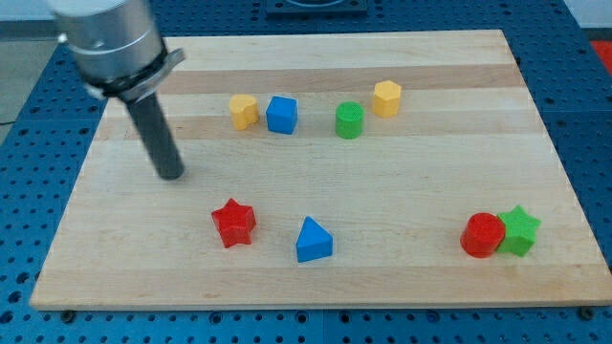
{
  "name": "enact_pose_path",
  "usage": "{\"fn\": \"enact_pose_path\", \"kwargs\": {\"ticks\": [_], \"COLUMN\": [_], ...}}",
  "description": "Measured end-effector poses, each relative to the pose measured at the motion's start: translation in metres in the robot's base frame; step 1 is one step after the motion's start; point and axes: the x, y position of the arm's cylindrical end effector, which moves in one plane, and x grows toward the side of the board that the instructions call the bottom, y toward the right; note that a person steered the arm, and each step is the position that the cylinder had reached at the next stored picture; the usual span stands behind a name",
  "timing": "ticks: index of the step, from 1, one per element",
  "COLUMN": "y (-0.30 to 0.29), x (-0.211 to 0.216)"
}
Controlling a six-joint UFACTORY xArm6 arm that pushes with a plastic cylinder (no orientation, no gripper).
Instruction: Push the yellow heart to the top of the red star
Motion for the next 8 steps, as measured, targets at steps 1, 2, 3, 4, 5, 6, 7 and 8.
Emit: {"fn": "enact_pose_path", "kwargs": {"ticks": [1, 2, 3, 4, 5, 6, 7, 8], "y": [0.019, 0.085, 0.132, 0.127, 0.081, 0.051, 0.043, 0.1], "x": [0.064, 0.067, 0.067, 0.067, 0.031, -0.041, -0.136, -0.159]}}
